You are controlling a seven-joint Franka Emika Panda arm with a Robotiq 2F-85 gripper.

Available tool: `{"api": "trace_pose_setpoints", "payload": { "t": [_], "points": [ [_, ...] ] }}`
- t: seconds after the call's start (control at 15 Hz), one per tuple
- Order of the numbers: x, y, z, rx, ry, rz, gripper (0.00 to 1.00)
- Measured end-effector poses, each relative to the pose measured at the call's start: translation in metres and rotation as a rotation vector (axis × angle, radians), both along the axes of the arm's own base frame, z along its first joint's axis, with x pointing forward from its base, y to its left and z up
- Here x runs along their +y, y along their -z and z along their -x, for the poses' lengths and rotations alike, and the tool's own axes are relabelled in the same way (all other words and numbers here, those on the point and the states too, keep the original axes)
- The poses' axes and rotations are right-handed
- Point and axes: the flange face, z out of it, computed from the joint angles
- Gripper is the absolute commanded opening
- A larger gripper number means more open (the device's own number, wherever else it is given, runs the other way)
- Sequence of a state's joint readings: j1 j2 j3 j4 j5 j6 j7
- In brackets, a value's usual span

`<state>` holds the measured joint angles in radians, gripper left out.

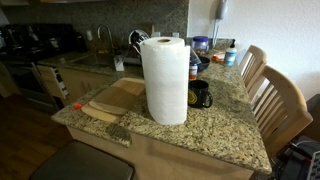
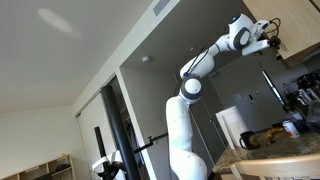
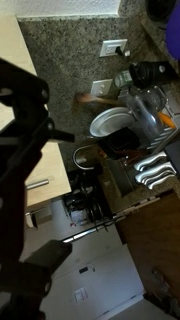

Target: Put the cup in the black bowl

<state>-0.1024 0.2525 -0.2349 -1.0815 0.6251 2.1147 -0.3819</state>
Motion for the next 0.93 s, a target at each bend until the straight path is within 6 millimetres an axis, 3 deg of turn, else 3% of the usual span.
{"api": "trace_pose_setpoints", "payload": {
  "t": [0.27,0.6,0.8,0.93],
  "points": [
    [-0.039,0.028,0.024,0.124,0.075,0.062,1.0],
    [-0.084,0.056,0.069,0.392,0.18,0.218,1.0],
    [-0.091,0.079,0.09,0.575,0.173,0.263,1.0],
    [-0.087,0.092,0.091,0.648,0.156,0.277,1.0]
  ]
}}
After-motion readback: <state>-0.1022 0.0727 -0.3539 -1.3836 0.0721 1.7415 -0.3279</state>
